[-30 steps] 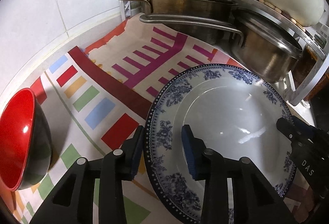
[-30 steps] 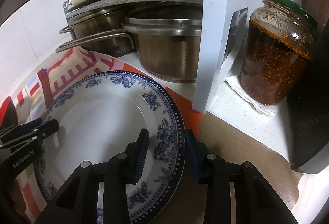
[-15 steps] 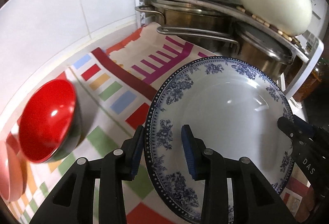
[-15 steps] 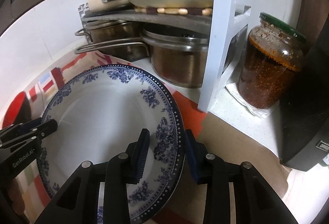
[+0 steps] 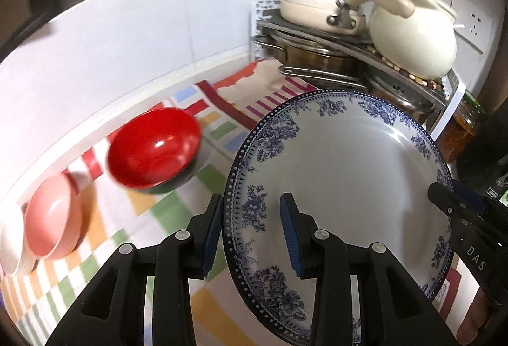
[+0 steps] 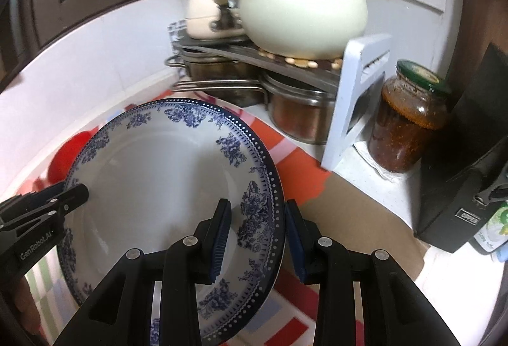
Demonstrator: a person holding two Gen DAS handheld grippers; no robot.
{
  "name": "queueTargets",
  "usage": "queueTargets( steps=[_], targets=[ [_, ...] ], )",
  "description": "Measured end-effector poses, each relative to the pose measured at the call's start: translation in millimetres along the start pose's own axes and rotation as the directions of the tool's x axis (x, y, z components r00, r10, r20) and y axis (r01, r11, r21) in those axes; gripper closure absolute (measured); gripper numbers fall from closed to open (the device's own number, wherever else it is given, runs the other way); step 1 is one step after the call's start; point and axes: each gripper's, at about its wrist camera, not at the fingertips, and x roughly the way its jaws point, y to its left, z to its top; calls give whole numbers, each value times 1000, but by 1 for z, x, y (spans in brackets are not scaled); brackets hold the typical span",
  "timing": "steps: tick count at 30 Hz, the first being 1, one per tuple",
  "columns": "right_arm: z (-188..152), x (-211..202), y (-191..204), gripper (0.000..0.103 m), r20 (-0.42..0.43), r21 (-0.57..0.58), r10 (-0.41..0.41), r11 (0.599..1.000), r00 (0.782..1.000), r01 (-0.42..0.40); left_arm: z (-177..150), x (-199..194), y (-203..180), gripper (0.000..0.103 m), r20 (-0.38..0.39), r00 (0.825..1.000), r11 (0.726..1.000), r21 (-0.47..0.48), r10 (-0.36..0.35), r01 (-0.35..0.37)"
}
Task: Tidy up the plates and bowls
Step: 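Lift the small plate with both grippers and carry it toward the plate stack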
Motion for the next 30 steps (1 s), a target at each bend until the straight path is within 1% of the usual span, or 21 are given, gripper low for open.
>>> queueTargets(
  steps=[7, 15, 30],
  targets=[
    [-13, -34, 26, 68, 11, -54, 38, 998, 999, -38, -28, -39, 27, 67, 18, 999, 998, -46, 37, -37],
    [-32, -59, 64, 68, 10, -106, 78, 991, 997, -76, -61, -72, 60, 67, 26, 997, 993, -89, 74, -71],
    [-76, -109, 132, 68, 6, -198, 142, 970, 990, -138, -126, -132, 136, 67, 19, 990, 974, -185, 137, -131]
  ],
)
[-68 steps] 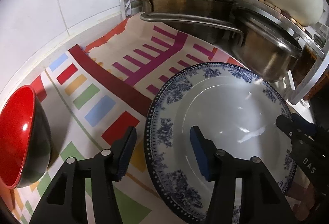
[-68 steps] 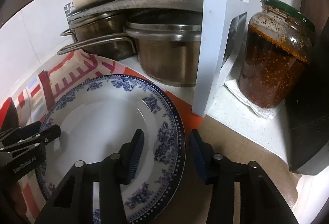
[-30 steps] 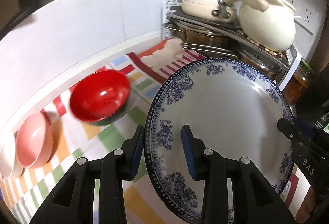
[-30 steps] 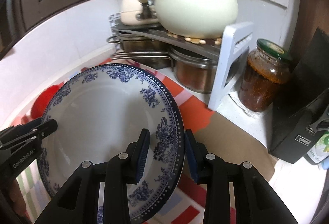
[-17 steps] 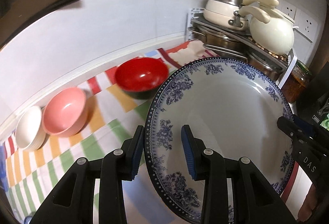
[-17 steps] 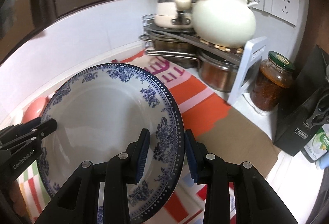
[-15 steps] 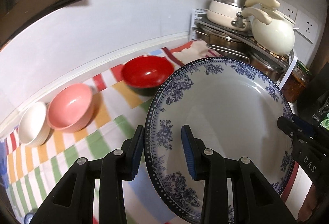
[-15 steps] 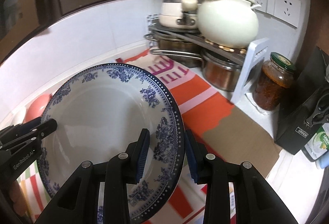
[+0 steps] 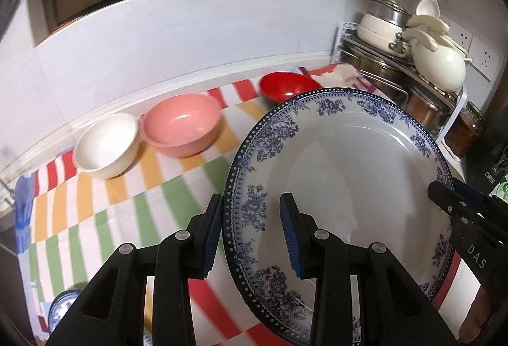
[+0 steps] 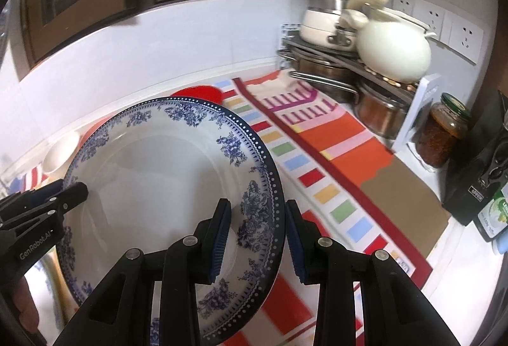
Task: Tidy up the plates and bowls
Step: 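Lift the small plate with both grippers and carry it toward the plate stack, then lower the small plate onto the stacked plates and open both grippers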
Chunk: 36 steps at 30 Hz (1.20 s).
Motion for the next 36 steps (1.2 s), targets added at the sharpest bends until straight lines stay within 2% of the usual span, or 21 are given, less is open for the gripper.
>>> queueTargets(
  steps=[21, 36],
  targets=[
    [-35, -45, 125, 68, 8, -131, 124, 984, 992, -121, -62, -73, 125, 67, 14, 993, 986, -122, 120, -117],
    [-76, -53, 203, 68, -56, -243, 213, 945, 975, -220, -120, -101, 200, 66, -57, 977, 951, -223, 204, -212]
  ],
)
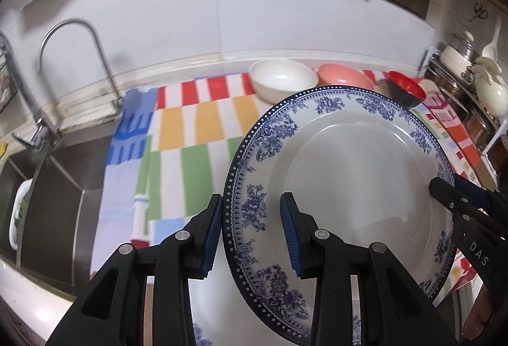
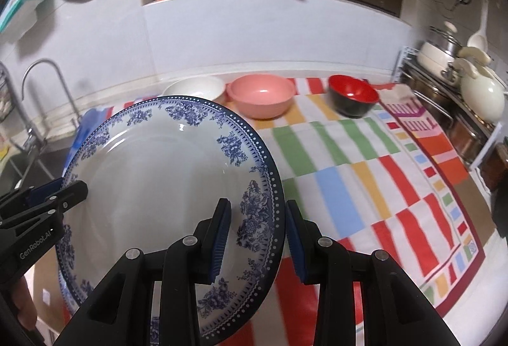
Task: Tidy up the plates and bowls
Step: 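Lower the small plate onto the stacked plates and open both grippers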
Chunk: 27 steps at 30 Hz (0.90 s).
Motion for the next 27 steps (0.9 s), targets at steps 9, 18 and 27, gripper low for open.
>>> queueTargets(
  steps=[9, 18, 27],
  targets=[
    [-20, 15, 41, 68, -64, -62, 56, 996, 996, -60, -31, 2, 39, 66, -68, 996, 996, -64, 51, -56],
    [-38, 31, 61, 68, -134, -103, 88, 989, 987, -102, -54, 11, 58, 66, -136, 988, 991, -95, 77, -90],
    [-49, 46, 72, 67, -186, -136, 91, 984, 978, -118, -69, 26, 65, 66, -197, 976, 989, -103, 88, -110]
  ],
)
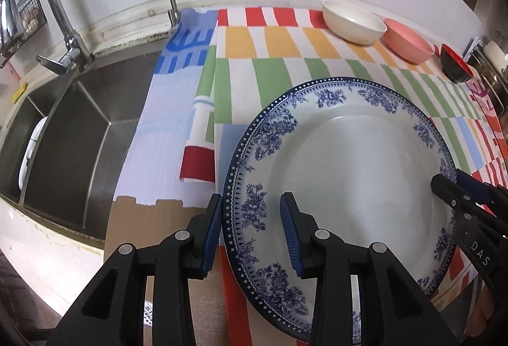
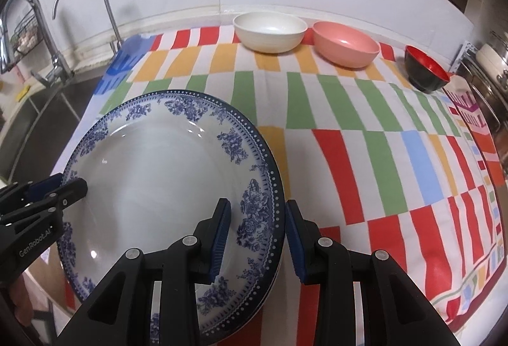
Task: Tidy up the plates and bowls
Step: 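Lower the small plate onto the stacked plates and open both grippers, then move both grippers to the pink bowl by the wall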
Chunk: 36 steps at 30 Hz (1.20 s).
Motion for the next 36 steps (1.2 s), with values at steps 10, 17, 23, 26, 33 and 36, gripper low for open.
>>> queueTargets(
  steps=[10, 17, 23, 26, 33, 36],
  targets=[
    [-2, 7, 3, 67, -22, -22, -7, 1000, 1000, 7, -4, 8, 0, 66, -19, 1000, 1000, 10, 4, -4],
    [-2, 7, 4, 66, -19, -49, -15, 999, 1000, 14, -5, 8, -3, 60, -5, 1000, 999, 39, 19, -18],
    [-1, 6, -1, 55, -16, -32, -16, 999, 1000, 15, -2, 1, -5, 37, 24, 998, 998, 44, 51, -52],
    [1, -1, -5, 55, 16, -14, -13, 1000, 1000, 13, 2, -7, -10, 34, 62, 996, 995, 66, 68, -72],
    [9, -17, -23, 55, 96, 6, -33, 999, 995, 32, 18, -27, -26, 32, 141, 989, 993, 100, 47, -61],
    [15, -25, -32, 55, 126, 16, -35, 999, 991, 33, 27, -34, -35, 32, 174, 984, 992, 113, 32, -52]
  ],
)
